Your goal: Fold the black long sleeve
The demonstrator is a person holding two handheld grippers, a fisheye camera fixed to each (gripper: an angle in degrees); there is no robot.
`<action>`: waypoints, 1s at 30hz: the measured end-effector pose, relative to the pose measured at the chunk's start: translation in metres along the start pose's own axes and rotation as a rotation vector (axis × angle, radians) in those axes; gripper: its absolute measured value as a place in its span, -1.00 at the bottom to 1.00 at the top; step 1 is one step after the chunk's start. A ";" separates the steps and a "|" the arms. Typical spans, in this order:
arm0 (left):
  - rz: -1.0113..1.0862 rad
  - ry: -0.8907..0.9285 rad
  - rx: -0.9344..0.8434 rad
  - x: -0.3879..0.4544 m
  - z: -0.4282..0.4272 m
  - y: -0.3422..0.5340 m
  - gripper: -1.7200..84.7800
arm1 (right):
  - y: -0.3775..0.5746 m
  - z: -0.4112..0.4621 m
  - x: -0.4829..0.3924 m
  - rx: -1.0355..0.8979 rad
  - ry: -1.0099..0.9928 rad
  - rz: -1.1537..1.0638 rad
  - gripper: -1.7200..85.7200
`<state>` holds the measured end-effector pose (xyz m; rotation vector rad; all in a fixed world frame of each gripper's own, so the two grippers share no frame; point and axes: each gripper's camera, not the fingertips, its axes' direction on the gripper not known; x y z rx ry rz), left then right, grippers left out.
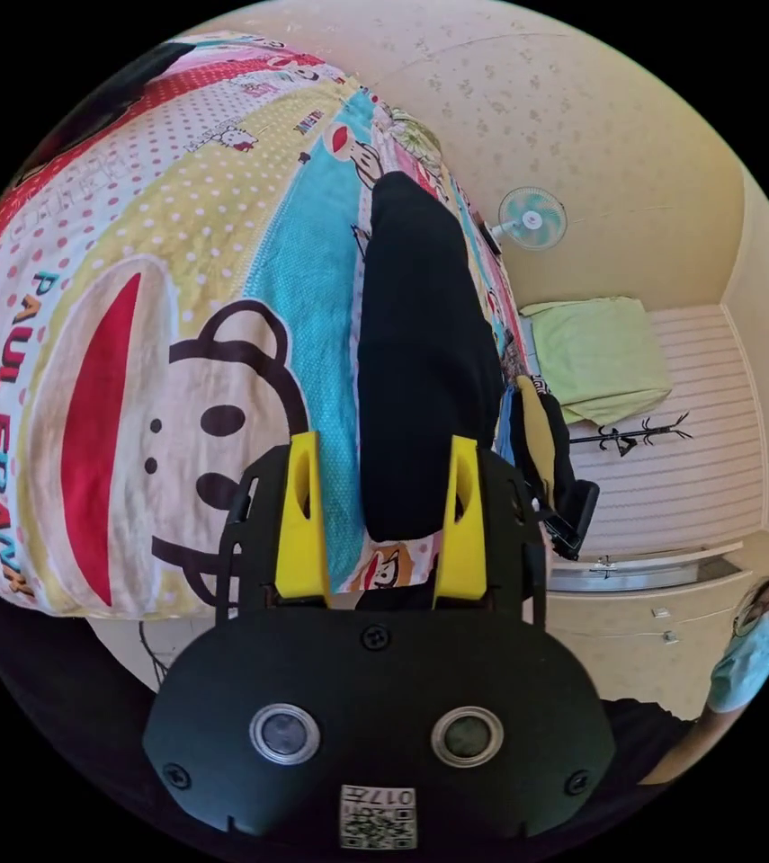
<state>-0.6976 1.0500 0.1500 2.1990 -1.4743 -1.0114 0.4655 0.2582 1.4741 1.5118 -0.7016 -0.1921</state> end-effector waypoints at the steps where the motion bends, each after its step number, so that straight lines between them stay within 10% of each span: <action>1: -0.002 0.015 -0.008 -0.001 0.003 0.001 -0.53 | 0.002 -0.001 0.009 0.020 -0.051 0.030 -0.91; 8: -0.014 0.194 -0.110 0.002 -0.005 0.014 -0.78 | 0.061 -0.035 0.066 0.100 -0.254 0.335 -0.45; 16: 0.238 0.230 -0.202 0.065 -0.049 0.072 -0.79 | 0.125 0.019 0.090 0.076 -0.769 0.499 -0.44; 30: 0.445 0.360 0.471 0.041 -0.339 0.093 -0.74 | -0.044 0.078 -0.239 -0.086 -1.022 -0.326 -0.59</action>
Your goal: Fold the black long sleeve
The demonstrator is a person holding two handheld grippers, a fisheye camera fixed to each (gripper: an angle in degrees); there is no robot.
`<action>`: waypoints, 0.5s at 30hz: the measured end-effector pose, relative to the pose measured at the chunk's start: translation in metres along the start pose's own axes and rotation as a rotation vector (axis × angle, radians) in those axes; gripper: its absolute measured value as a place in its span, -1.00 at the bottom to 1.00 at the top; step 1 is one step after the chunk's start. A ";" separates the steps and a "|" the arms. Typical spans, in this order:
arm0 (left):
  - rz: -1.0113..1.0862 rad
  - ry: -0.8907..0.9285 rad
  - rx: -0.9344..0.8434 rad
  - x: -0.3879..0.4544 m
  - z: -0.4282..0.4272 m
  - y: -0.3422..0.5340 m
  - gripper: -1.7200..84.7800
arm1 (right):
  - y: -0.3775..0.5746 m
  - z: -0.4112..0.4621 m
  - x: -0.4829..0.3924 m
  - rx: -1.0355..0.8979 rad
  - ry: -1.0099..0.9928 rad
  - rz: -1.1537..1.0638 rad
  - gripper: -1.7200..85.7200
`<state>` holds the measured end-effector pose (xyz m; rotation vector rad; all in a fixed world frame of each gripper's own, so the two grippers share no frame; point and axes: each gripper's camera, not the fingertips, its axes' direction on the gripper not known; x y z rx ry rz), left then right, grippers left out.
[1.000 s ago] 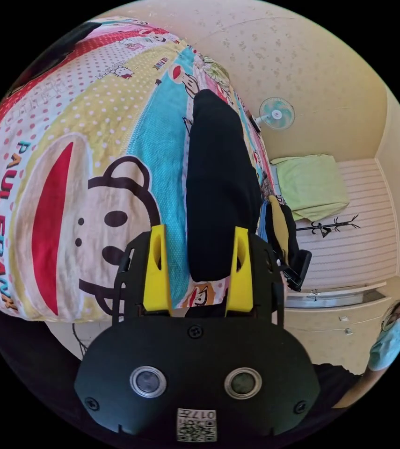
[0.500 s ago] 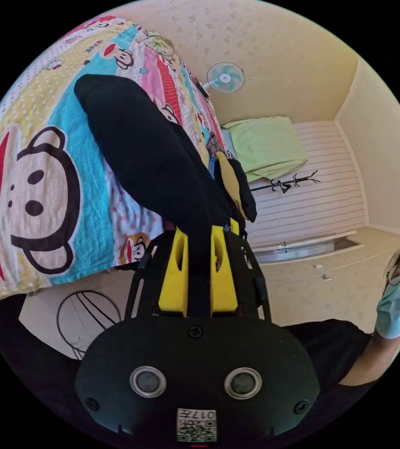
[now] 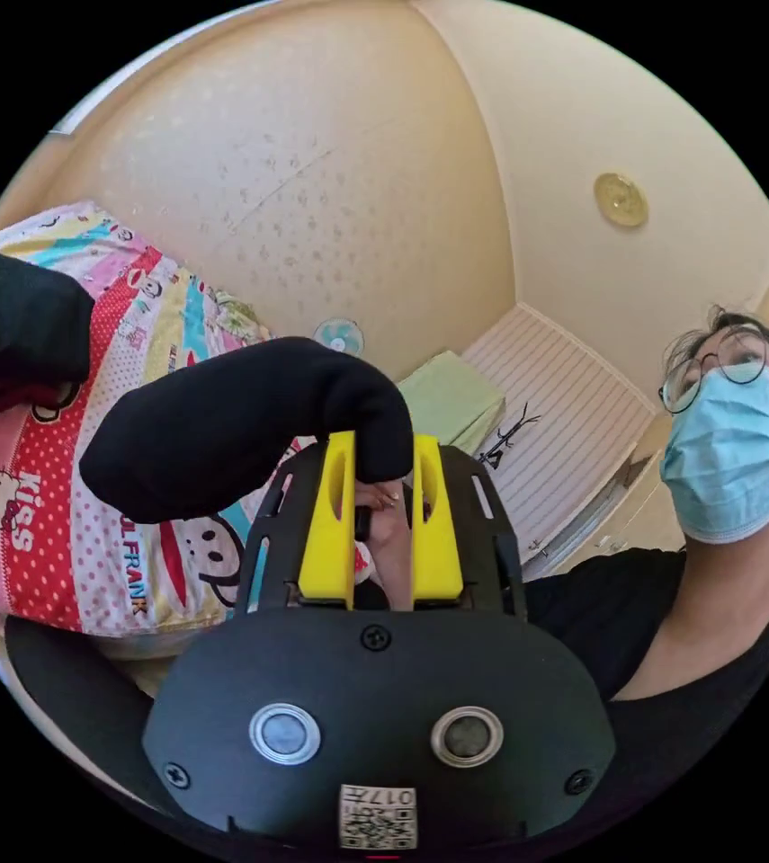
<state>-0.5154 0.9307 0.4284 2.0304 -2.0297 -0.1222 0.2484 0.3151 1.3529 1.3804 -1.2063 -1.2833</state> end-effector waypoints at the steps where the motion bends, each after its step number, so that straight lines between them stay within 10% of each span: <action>1: 0.018 -0.009 0.090 -0.002 -0.032 -0.005 -0.75 | -0.033 0.038 -0.002 -0.021 -0.052 -0.044 -0.61; 9: -0.204 -0.504 0.071 -0.064 -0.135 0.013 -0.82 | -0.164 0.234 0.043 0.047 -0.224 -0.159 -0.68; 15: -0.330 -0.598 -0.178 -0.118 -0.112 0.030 -0.84 | -0.096 0.320 0.242 -0.225 0.092 0.148 -0.73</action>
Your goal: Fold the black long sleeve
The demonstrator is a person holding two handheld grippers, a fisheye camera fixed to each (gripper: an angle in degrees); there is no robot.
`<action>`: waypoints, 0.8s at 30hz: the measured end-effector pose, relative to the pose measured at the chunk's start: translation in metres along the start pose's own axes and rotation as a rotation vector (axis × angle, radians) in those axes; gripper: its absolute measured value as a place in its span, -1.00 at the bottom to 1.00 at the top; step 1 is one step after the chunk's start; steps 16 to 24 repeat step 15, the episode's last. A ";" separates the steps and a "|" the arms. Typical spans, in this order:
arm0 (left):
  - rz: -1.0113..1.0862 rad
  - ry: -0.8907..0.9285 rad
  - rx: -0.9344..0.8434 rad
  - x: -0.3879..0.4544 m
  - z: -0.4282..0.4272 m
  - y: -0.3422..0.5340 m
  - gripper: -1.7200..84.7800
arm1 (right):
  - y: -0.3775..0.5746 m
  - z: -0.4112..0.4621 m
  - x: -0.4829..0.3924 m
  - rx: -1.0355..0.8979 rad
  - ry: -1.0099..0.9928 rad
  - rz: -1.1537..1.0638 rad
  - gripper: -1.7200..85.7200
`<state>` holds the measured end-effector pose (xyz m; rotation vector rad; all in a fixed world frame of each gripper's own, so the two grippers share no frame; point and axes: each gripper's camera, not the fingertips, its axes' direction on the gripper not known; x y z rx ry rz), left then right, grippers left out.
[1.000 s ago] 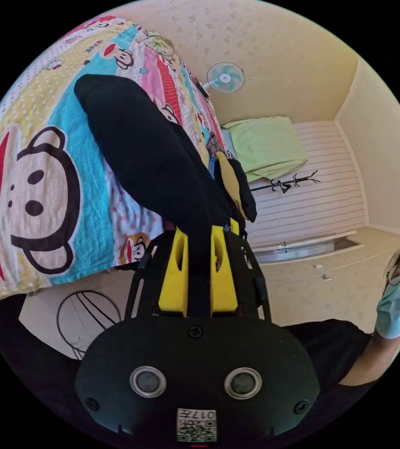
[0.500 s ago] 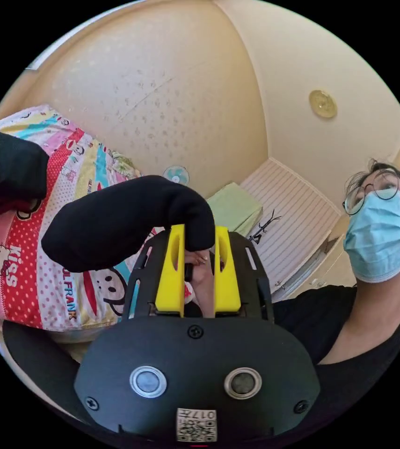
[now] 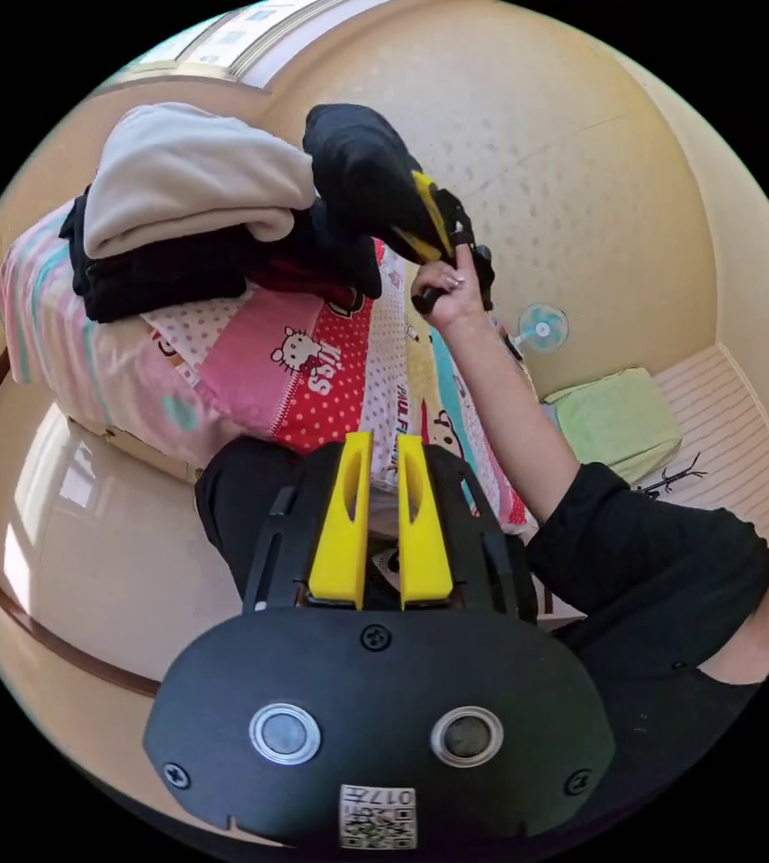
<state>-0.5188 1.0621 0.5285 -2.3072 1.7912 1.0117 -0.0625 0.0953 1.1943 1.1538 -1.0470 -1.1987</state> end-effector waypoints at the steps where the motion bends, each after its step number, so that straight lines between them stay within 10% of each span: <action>1: 0.025 -0.014 -0.060 0.005 0.012 -0.007 -0.83 | 0.036 0.009 0.044 -0.075 0.025 0.106 -0.73; 7: 0.270 -0.247 -0.447 0.041 0.098 -0.055 -0.83 | 0.219 -0.070 0.080 -0.129 -0.085 0.127 -0.91; 11: 0.490 -0.403 -0.685 0.076 0.175 -0.096 -0.89 | 0.278 -0.169 0.011 -0.195 0.359 0.111 -0.94; 15: 0.645 -0.427 -0.761 0.120 0.221 -0.141 -0.95 | 0.299 -0.239 -0.041 -0.238 0.930 0.203 -0.95; 24: 0.645 -0.427 -0.761 0.120 0.221 -0.141 -0.95 | 0.299 -0.239 -0.041 -0.238 0.930 0.203 -0.95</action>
